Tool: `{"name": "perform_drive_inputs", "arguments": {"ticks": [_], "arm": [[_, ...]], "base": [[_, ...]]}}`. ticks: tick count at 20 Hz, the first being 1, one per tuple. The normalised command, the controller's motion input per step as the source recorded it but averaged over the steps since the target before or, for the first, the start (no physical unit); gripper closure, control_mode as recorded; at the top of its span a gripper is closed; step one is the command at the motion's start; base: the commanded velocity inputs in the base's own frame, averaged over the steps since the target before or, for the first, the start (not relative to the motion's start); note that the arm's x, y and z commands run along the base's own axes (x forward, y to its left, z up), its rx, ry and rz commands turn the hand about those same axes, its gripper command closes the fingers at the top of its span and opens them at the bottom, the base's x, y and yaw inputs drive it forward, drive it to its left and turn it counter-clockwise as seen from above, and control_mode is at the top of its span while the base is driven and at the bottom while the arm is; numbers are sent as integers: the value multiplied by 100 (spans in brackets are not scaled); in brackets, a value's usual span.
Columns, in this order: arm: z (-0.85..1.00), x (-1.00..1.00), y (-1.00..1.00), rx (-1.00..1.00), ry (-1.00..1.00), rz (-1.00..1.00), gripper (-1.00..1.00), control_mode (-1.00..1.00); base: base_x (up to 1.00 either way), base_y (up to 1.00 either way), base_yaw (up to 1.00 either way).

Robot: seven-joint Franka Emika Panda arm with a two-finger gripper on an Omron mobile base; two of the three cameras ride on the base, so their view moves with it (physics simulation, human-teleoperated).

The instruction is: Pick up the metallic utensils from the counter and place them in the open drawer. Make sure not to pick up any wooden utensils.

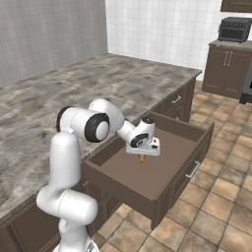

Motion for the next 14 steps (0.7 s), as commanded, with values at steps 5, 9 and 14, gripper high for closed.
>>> {"name": "perform_drive_inputs", "arguments": {"ticks": [5, 9, 14], "arm": [[-17, 69, -23, -2, 0, 0, 100, -100], [0, 47, -33, 0, 0, -1, 100, -100], [-20, 0, -21, 0, 0, -1, 100, -100]], "base": [[0, 0, 0], [0, 0, 0], [0, 0, 0]]}}
